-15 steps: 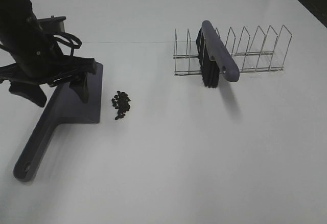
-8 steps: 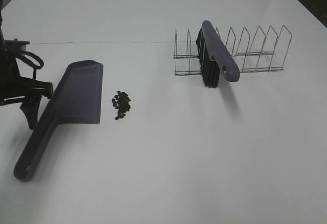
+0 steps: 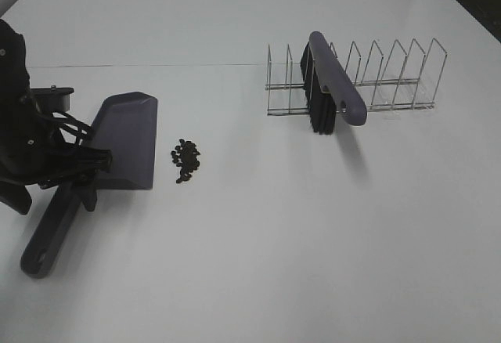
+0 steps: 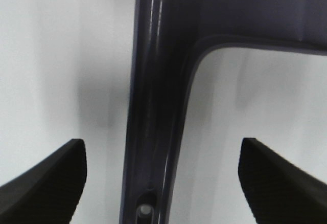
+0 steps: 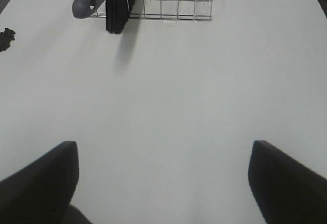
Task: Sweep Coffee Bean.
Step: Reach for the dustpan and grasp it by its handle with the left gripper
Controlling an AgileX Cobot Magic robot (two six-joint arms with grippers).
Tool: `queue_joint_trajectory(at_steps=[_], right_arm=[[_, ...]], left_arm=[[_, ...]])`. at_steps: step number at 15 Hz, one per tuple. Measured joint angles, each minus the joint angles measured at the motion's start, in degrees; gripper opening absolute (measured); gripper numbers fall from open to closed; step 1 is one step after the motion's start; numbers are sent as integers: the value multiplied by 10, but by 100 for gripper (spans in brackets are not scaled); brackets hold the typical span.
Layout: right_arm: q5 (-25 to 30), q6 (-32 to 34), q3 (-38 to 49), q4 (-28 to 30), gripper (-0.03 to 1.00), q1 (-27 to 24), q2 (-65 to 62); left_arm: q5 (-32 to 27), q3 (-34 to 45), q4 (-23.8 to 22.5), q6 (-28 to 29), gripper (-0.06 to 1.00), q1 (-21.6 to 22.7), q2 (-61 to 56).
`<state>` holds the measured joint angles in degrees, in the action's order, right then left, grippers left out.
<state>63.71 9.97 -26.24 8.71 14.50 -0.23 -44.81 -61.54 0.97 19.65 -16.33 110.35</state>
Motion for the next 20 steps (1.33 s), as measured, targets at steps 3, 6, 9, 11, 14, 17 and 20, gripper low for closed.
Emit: queue_joint_trajectory(at_steps=[3,6,9,11,14,17,20], right_arm=[[0,0,0,1,77,0,0],[0,0,0,1,77,0,0],[0,0,0,1,77,0,0],[0,0,0,1,77,0,0],[0,0,0,1,77,0,0],[0,0,0,1,77,0,0],[0,0,0,1,77,0,0]], left_arm=[[-1,-25,-1,-13,74,0,27],[-9,-50,-1,-25,74,0,56],[-9,-55,4,-28,74,0,80],[-9,-61,9,-29,74,0,89],[-6,-64,17,-29,74,0,97],[-5,-64,17,-27,68,0,98],[-8,-66,12,-23,33,-1,99]])
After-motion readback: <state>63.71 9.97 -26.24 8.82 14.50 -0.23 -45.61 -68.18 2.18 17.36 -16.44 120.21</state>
